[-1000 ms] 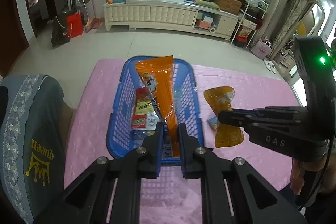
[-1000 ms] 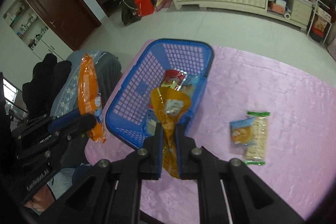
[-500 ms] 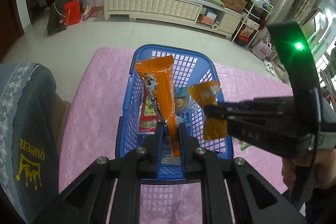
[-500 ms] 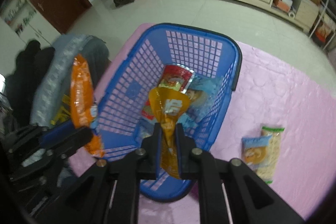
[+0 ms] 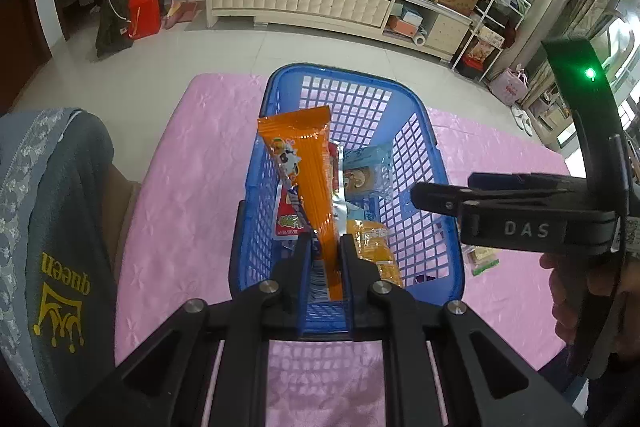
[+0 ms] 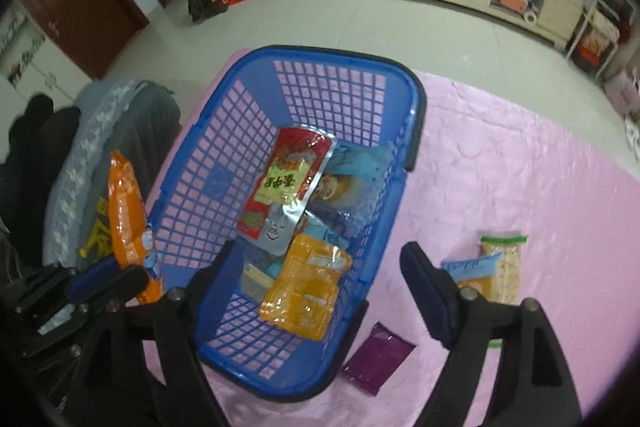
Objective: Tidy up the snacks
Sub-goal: 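Open both tools to drop the sausage stick and sauce packet into the basket, then move both tools back toward the purple bar and cracker pack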
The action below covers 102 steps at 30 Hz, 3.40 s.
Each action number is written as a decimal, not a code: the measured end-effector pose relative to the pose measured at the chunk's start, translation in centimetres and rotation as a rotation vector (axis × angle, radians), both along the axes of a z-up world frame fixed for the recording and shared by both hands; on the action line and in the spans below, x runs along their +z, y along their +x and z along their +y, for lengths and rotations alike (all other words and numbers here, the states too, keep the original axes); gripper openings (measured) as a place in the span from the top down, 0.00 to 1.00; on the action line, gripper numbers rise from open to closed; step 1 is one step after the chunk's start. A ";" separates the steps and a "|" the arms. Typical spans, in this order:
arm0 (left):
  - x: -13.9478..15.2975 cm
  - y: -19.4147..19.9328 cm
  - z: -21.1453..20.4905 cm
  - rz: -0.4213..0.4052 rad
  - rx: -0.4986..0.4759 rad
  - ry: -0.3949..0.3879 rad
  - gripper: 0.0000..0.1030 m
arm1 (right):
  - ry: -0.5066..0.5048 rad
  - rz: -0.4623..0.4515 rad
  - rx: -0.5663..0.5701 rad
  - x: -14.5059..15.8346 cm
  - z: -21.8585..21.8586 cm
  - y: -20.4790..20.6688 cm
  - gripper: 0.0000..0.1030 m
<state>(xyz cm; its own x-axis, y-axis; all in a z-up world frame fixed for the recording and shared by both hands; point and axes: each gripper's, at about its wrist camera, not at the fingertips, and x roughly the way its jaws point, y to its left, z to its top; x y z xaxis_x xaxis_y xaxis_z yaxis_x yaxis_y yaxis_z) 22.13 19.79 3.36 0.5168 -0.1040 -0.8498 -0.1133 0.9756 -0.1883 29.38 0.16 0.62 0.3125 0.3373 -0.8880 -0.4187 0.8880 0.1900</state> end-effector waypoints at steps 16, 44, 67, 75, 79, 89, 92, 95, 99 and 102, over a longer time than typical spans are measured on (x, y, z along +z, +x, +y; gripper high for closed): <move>-1.7 3.2 -3.2 0.046 -0.072 0.004 0.88 | 0.016 -0.006 -0.034 -0.2 -4.7 -0.4 0.18; -3.0 6.2 -4.6 0.069 -0.116 0.096 0.40 | 0.045 -0.009 -0.048 -1.2 -6.1 1.0 0.18; 2.1 -1.6 -10.2 -0.027 -0.112 0.054 0.33 | 0.061 -0.083 -0.070 2.4 -13.9 -7.3 0.18; 0.9 -4.8 -13.6 -0.075 -0.135 0.063 0.33 | 0.043 -0.149 -0.065 1.1 -17.3 -10.1 0.18; -0.5 -6.6 -15.4 -0.110 -0.153 0.119 0.33 | 0.049 -0.193 -0.068 0.0 -18.7 -11.5 0.18; -5.6 -10.6 -17.8 -0.143 -0.117 0.137 0.33 | 0.077 -0.275 -0.158 -5.3 -20.7 -15.9 0.18; -7.2 -10.9 -18.3 -0.148 -0.099 0.138 0.33 | 0.077 -0.217 -0.179 -7.5 -21.0 -15.3 0.18; -9.1 -10.3 -18.6 -0.116 -0.102 0.167 0.33 | 0.071 -0.218 -0.204 -9.1 -21.3 -15.2 0.18; -10.6 -8.7 -18.9 -0.102 -0.109 0.232 0.33 | 0.045 -0.263 -0.226 -10.6 -21.6 -14.4 0.18; -11.6 -7.4 -19.0 -0.080 -0.118 0.236 0.33 | 0.051 -0.256 -0.231 -11.7 -21.9 -13.3 0.17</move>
<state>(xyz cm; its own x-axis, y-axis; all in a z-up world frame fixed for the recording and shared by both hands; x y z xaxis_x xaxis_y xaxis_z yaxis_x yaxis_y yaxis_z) 14.73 0.81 -8.24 0.5795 0.0285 -0.8145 0.0098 0.9991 0.0419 16.12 -21.77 -11.05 0.5961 0.2738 -0.7548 -0.2478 0.9569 0.1515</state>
